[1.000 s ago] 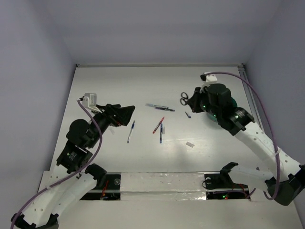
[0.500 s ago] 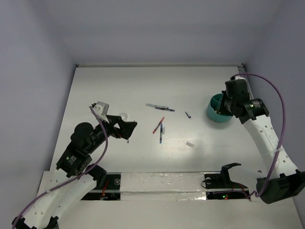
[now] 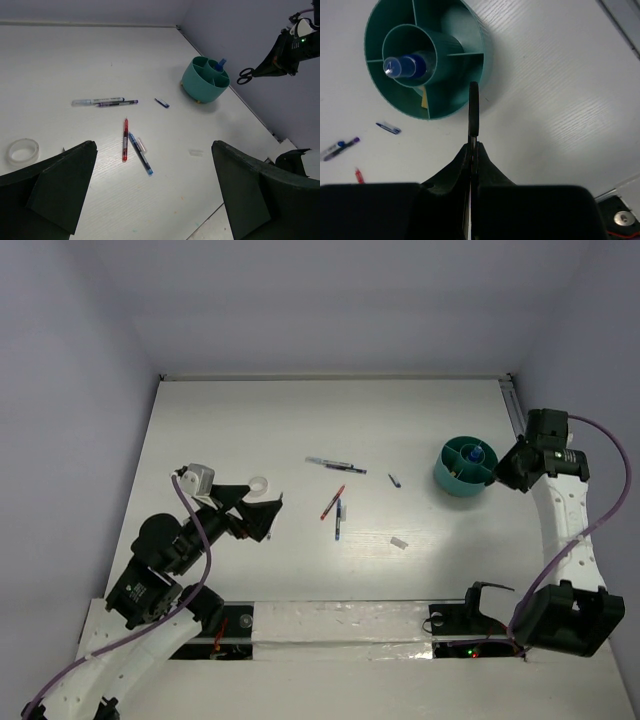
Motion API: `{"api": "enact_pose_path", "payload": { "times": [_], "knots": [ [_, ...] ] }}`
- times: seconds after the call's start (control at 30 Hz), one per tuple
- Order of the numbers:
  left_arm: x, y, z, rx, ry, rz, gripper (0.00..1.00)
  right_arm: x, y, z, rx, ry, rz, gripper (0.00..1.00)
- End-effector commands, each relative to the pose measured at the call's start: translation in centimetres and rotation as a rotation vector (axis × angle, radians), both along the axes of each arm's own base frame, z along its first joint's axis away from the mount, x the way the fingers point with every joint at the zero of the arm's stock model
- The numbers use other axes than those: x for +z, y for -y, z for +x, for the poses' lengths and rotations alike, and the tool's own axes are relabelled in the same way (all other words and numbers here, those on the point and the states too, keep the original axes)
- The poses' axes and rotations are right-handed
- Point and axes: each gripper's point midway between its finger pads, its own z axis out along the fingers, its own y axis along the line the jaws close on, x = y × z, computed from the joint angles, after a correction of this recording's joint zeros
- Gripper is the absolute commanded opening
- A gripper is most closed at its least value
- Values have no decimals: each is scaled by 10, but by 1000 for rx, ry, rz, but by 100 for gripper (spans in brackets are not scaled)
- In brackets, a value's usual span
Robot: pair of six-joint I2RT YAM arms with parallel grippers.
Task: Sort the stationery into containers
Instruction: Place the scissors in the storage box.
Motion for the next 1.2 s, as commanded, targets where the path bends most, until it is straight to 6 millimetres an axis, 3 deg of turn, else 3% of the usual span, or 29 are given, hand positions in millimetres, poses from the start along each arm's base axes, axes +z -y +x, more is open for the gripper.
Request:
{"api": "enact_pose_path", "payload": {
  "times": [0.0,0.13,0.27,0.4,0.6,0.87,1.17],
  "knots": [
    [10,-3,-2,7,40,-24,99,5,-8,24,-30,96,136,0],
    [13,-3,-4,4,50,-31,99,13,-4,35,-84,150,178,0],
    [13,-3,-3,4,50,-31,99,20,-18,45,-55,179,261,0],
    [13,-3,-3,3,49,-30,99,5,-18,40,-97,157,289,0],
    [13,-3,-3,4,50,-31,99,3,-22,39,-118,169,324,0],
    [15,-5,-5,9,57,-37,99,-17,-22,31,-163,107,338,0],
    [14,-4,-5,6,55,-37,99,-20,-16,37,-192,87,330,0]
  ]
}}
